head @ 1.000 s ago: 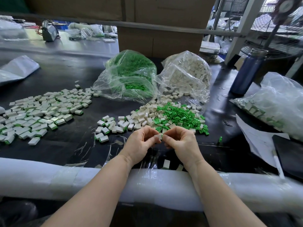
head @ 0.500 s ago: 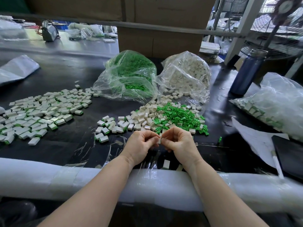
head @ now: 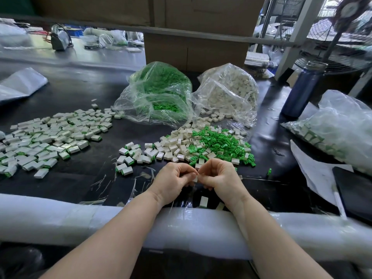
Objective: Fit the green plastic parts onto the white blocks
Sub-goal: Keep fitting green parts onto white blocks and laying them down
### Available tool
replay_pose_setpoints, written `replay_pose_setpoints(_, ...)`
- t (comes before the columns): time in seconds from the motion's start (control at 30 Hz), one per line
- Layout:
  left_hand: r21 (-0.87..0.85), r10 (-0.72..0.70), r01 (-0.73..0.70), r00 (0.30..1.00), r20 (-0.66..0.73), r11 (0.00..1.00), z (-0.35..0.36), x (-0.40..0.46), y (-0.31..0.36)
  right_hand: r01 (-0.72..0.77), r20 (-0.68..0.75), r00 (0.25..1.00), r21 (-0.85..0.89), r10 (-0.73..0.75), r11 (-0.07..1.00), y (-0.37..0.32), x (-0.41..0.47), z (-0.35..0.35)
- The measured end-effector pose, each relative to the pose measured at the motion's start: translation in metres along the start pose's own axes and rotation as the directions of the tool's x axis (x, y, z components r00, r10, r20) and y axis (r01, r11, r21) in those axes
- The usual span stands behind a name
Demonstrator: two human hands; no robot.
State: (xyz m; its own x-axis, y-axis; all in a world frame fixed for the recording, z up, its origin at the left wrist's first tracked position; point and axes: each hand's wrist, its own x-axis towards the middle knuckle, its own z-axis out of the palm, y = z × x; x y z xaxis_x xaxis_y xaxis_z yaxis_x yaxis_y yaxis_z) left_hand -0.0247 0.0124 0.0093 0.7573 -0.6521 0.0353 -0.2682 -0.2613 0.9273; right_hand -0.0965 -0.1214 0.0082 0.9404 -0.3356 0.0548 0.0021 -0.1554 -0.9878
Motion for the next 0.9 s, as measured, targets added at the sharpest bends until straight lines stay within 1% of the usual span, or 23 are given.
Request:
replay_pose_setpoints(0.1, -0.053, -0.001, 0.001, 1.0, -0.003, 0.999, 0.0009, 0.0, 0.0013, 0.003, -0.029, 1.0, 0.018, -0.002, 1.0, 0.0008, 0.0008, 0.0006)
replay_pose_setpoints(0.17, -0.057, 0.009, -0.011, 0.999, -0.033, 0.998, 0.002, 0.0, 0.0017, 0.01, -0.059, 0.998, 0.032, -0.008, 0.999, 0.0008, 0.0016, 0.0011)
replay_pose_setpoints(0.27, -0.017, 0.059, -0.061, 0.996, -0.071, 0.998, 0.003, 0.0006, 0.0005, 0.018, -0.091, 0.996, 0.054, -0.014, 0.998, 0.0005, 0.003, 0.0007)
replay_pose_setpoints(0.37, 0.044, 0.099, -0.098, 0.994, -0.041, 0.994, 0.0035, 0.001, -0.0016, 0.015, -0.097, 0.995, 0.068, -0.008, 0.998, -0.0002, 0.0031, 0.0011)
replay_pose_setpoints(0.53, 0.053, 0.098, -0.093, 0.991, -0.087, 0.994, 0.0024, 0.004, -0.0047, 0.005, -0.1, 0.995, 0.128, 0.007, 0.992, -0.0013, 0.0018, 0.0011)
replay_pose_setpoints(0.63, 0.051, 0.068, -0.061, 0.989, -0.13, 0.997, 0.0019, 0.0054, -0.0053, 0.008, -0.073, 0.997, 0.09, -0.001, 0.996, -0.0014, 0.0011, 0.0016)
replay_pose_setpoints(0.77, 0.033, 0.041, -0.037, 0.994, -0.102, 0.999, 0.0008, 0.0052, -0.0063, -0.006, -0.088, 0.996, 0.04, 0.009, 0.999, 0.0002, 0.002, 0.004)
replay_pose_setpoints(0.9, 0.074, 0.042, -0.036, 0.996, -0.08, 0.997, 0.0007, 0.0044, -0.0073, -0.032, -0.073, 0.997, -0.007, 0.032, 0.999, 0.0019, 0.003, 0.0046)
